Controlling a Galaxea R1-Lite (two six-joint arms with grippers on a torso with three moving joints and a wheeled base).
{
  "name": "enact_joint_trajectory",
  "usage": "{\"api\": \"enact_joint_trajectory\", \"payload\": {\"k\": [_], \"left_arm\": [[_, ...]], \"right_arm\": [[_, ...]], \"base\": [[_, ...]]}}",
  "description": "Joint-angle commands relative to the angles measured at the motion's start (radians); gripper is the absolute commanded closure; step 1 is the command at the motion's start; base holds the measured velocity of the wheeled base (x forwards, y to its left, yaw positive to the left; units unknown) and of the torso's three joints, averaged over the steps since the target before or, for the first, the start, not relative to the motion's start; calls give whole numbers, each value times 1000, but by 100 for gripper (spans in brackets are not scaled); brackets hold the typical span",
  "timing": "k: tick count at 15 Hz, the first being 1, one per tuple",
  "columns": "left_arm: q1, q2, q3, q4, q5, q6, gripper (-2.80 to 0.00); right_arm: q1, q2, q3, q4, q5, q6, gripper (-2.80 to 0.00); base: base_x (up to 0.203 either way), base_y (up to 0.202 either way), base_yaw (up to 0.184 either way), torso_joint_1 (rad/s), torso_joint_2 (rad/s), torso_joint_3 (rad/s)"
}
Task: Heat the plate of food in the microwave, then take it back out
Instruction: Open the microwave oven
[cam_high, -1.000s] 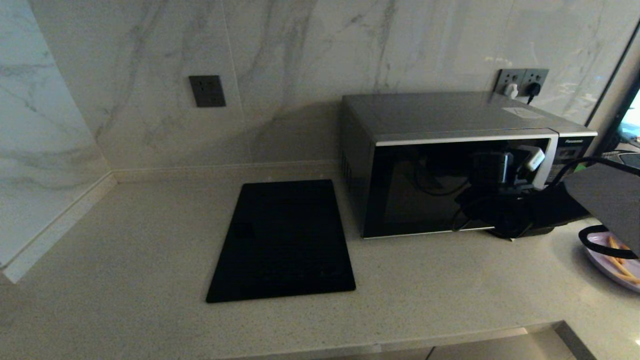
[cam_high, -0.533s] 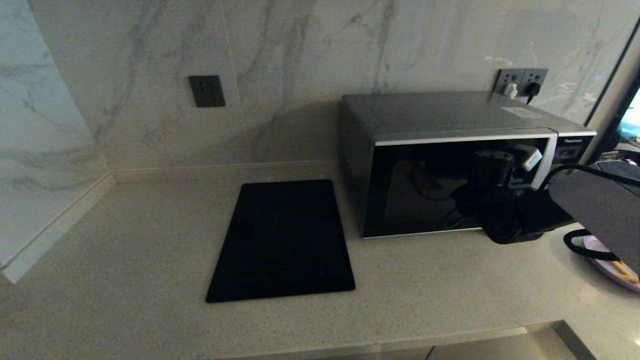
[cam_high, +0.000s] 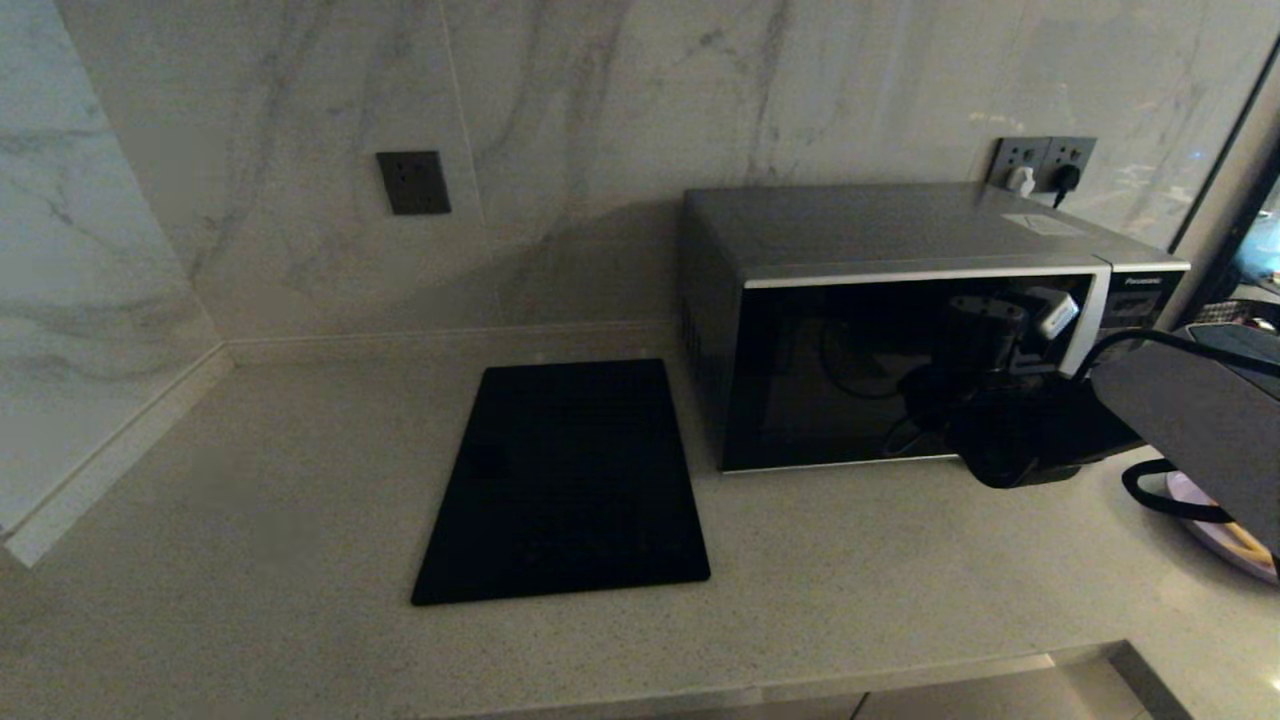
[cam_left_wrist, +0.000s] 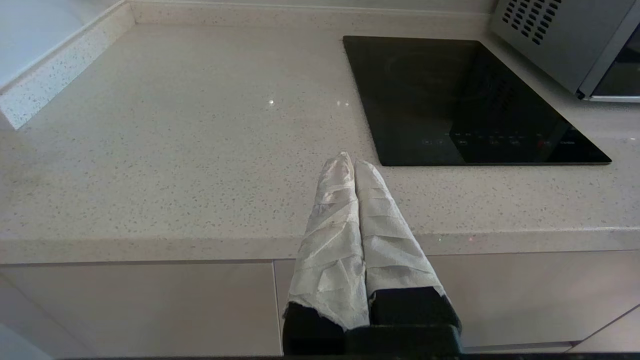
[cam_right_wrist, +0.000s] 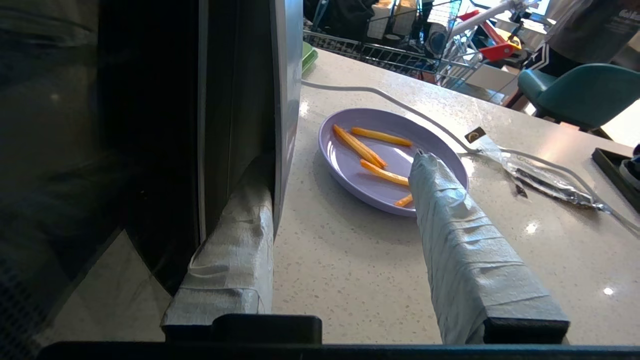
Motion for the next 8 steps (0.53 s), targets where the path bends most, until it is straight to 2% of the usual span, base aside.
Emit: {"api": "enact_joint_trajectory", "payload": {"k": [1,8], "left_arm": [[0,2,0,0,0,-1,0],[0,2,0,0,1,-1,0]], "right_arm": [[6,-4,0,-1,-12,-10,0],[26,-3,3,-7,-12,-15,0]], "base": [[0,0,0,0,0,0],[0,0,0,0,0,0]]}}
